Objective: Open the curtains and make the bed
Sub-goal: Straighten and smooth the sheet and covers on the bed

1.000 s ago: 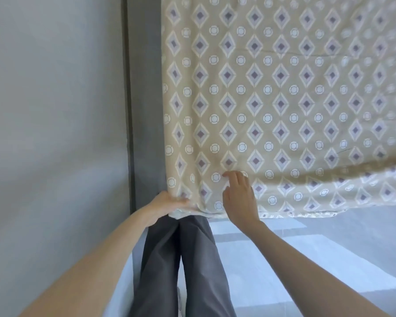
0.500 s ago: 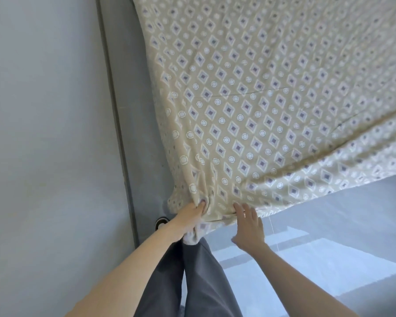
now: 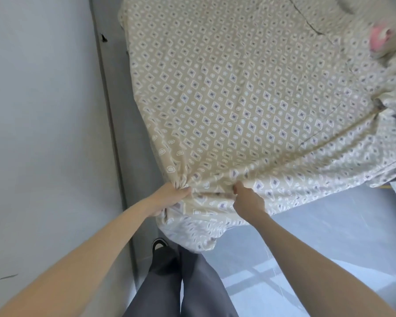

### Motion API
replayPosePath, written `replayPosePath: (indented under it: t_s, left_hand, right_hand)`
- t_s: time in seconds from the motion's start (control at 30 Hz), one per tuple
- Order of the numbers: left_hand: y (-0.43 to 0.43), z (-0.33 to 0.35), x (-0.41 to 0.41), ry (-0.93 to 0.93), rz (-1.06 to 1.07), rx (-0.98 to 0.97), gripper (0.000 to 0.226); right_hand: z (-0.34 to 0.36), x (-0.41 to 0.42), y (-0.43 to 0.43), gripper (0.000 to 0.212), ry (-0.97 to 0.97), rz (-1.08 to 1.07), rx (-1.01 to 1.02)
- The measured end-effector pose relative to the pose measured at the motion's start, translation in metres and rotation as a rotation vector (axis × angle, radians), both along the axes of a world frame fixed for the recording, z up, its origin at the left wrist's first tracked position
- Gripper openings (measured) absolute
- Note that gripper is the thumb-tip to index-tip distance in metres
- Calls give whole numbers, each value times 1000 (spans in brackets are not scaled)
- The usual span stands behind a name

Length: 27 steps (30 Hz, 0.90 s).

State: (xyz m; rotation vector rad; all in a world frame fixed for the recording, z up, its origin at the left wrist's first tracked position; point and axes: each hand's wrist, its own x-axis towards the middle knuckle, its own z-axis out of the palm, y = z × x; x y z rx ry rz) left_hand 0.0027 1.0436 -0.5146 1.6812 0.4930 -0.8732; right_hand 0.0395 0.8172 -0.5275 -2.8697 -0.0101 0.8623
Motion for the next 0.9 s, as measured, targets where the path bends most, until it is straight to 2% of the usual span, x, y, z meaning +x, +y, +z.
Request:
replayPosePath:
  t_s: [0.13, 0.17, 0.23, 0.3, 0.33, 0.43, 0.47, 0.6, 0.77, 0.83, 0.9]
  left_hand:
    - [22, 19, 14, -121, -74, 58, 39]
    - [26, 22, 16, -139, -96, 80, 30]
    - [31, 21, 18, -173, -111, 117, 27]
    - [35, 19, 20, -218, -103, 163, 24]
    - [39, 17, 21, -234, -106, 190, 29]
    - [49, 12, 26, -268, -80, 249, 67]
    - [52, 10, 27, -271, -71, 253, 69]
    - [66, 8, 41, -285, 24, 257, 48]
    - [92, 0, 82, -289, 112, 314, 47]
    - [103, -6, 97, -263, 142, 393, 41]
    - [117, -15, 112, -254, 146, 495, 49]
  right_hand:
    - [24, 29, 15, 65, -284, 4, 92]
    - [28, 39, 20, 69, -291, 51, 82]
    - [31, 56, 27, 73, -240, 171, 31]
    - [29, 67, 33, 68, -191, 271, -10]
    - [27, 72, 36, 63, -184, 301, -24]
    - [22, 84, 48, 42, -213, 336, -76]
    - [21, 89, 52, 38, -236, 334, -87]
    - [27, 113, 62, 46, -332, 298, -29]
    - [21, 161, 83, 24, -413, 209, 146]
    - [14, 175, 91, 20, -388, 183, 177]
    - [4, 189, 101, 20, -364, 161, 209]
